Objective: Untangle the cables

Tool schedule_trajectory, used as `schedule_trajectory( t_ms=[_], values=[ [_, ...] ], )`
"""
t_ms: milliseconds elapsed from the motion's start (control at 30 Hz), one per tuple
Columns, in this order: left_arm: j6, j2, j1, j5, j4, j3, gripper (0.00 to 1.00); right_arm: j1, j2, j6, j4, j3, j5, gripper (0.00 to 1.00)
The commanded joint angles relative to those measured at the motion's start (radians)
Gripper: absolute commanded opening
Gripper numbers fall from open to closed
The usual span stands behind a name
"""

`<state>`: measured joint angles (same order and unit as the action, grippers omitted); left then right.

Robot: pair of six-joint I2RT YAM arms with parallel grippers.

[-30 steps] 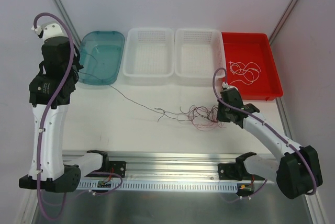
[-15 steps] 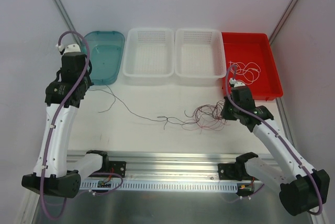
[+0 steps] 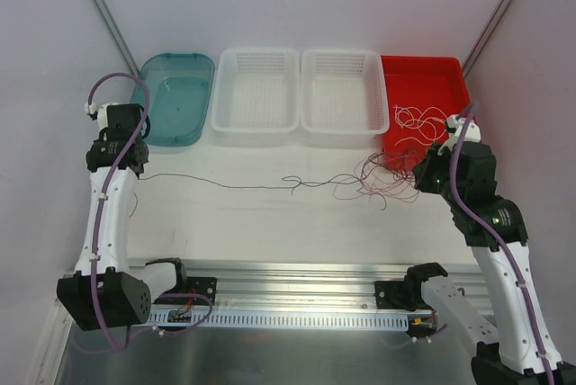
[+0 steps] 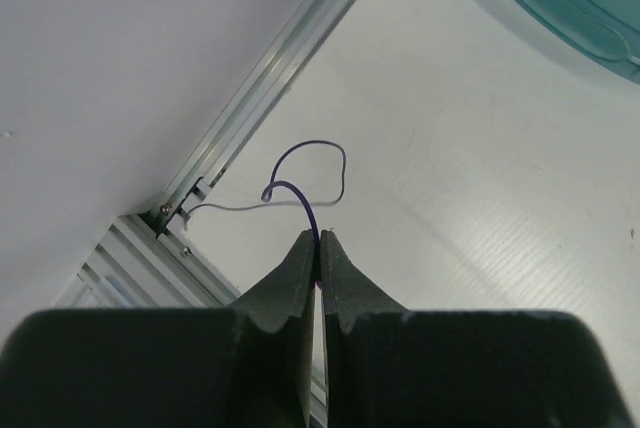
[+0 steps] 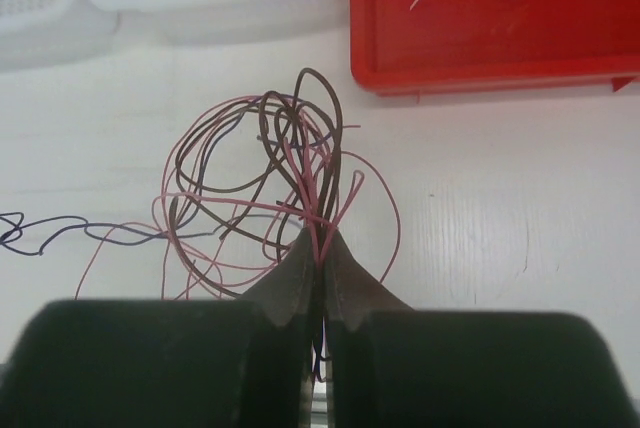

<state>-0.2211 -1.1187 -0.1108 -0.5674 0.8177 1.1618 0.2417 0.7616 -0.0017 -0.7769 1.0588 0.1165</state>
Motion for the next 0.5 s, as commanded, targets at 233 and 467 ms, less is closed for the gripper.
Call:
schedule_trajectory(
  t_ms=[233,467],
  values=[
    [-0.142,0.011,-0.309,0.197,-0.135,-0.043,0.00,-0.081,-0.085,-0.003,0.008,0.089,-0.107,0.01],
    [-0.173,0.036,-0.377,0.572,-0.206,-0.077,0.00,-0.082,-0.009,0.078,0.163,-0.080,-0.402,0.01]
  ],
)
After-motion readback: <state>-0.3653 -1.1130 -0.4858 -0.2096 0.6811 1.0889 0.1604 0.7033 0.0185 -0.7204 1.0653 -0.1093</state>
